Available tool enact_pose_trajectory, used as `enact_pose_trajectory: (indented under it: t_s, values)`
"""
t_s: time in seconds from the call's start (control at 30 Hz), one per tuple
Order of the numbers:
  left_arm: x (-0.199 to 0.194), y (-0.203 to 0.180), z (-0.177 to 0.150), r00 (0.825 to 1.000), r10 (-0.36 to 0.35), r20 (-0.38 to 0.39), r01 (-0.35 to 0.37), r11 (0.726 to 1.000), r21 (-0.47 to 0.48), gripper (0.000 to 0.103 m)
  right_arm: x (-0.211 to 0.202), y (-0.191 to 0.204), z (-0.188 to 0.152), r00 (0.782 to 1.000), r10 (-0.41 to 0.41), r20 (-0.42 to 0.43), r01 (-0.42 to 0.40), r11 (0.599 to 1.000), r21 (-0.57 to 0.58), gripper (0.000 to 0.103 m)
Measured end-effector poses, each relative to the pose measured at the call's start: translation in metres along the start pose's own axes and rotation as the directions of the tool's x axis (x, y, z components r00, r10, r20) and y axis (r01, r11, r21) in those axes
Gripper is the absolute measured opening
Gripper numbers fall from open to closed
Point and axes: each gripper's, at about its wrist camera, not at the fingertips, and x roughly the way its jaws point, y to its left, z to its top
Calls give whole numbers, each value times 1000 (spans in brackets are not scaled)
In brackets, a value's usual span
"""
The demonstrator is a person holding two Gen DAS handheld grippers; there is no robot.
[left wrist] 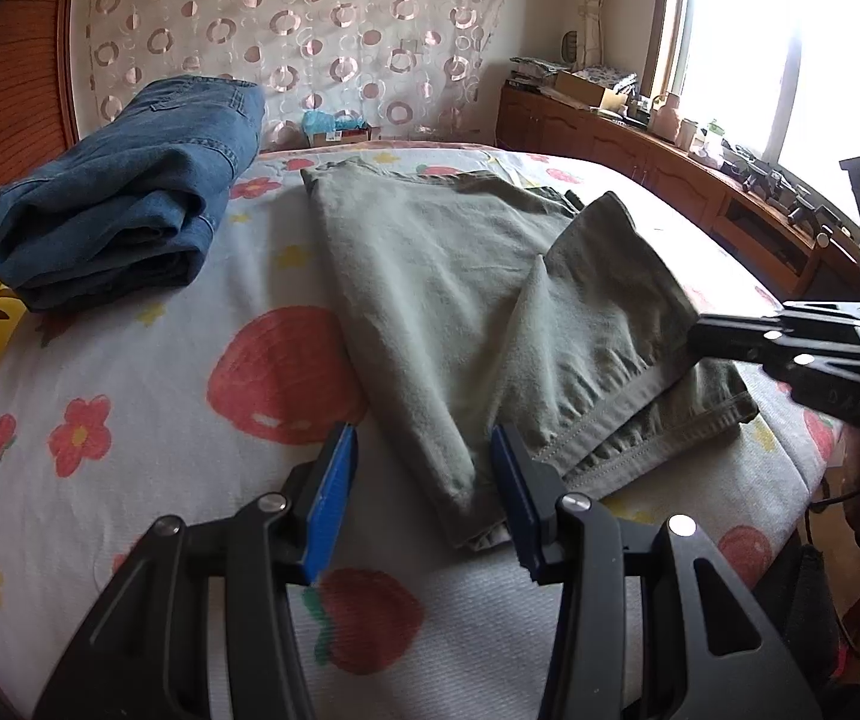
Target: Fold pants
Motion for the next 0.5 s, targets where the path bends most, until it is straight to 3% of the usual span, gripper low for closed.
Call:
enact_pose_trajectory:
  t_s: [0.17, 0.5]
  values:
    - [-3, 4, 3, 999, -28, -19, 27, 999, -48, 45, -26, 5, 2, 998, 34, 45, -34, 999, -7, 4]
    - [-20, -5, 11, 999, -26, 25, 27, 999, -21, 45, -38, 11, -19, 1000, 25, 12, -24, 1000, -13, 3]
